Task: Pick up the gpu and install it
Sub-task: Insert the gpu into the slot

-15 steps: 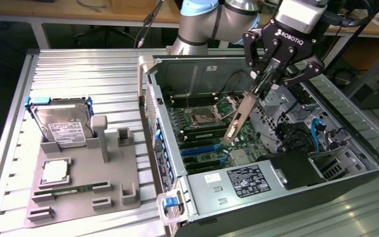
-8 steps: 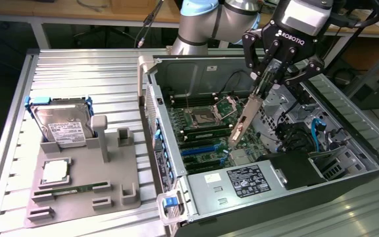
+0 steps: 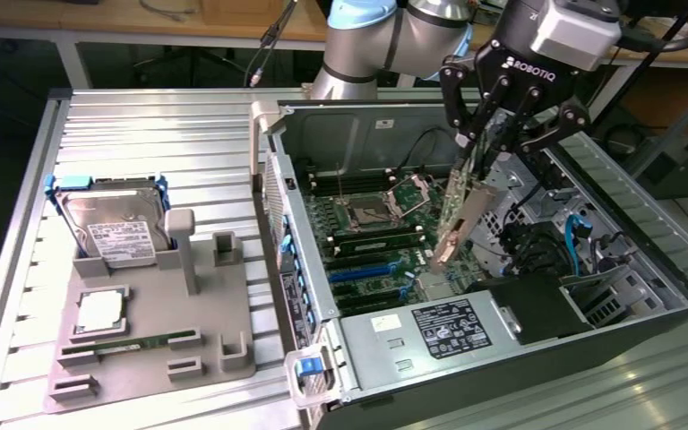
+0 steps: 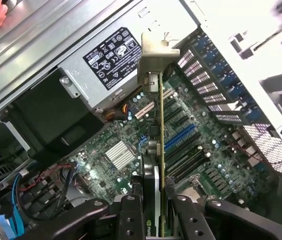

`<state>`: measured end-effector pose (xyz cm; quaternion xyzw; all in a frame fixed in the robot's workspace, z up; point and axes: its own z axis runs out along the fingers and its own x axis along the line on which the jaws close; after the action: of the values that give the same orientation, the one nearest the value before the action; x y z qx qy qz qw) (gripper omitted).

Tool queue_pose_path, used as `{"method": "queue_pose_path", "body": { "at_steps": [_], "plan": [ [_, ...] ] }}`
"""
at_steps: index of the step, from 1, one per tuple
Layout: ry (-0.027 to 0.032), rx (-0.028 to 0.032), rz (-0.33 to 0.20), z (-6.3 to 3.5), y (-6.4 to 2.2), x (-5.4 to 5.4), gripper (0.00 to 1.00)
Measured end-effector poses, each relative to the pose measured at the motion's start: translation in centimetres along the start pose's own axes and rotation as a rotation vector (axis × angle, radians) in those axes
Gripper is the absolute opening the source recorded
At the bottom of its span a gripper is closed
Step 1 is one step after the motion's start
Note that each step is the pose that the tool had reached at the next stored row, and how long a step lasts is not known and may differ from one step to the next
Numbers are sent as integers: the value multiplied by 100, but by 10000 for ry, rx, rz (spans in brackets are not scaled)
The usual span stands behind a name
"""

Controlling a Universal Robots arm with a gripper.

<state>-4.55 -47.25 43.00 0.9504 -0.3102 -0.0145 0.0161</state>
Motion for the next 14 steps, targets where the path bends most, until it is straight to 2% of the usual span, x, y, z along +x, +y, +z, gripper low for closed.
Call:
{"method": "queue_pose_path", "body": {
  "at_steps": [2,6,10,14],
  "plan": [
    [10,-5,-270,0,0,0,27],
    [45,-20,-1157,0,0,0,27],
    [68,-30,-1703,0,0,0,27],
    [112,-50,-2839,0,0,0,27]
  ]
}}
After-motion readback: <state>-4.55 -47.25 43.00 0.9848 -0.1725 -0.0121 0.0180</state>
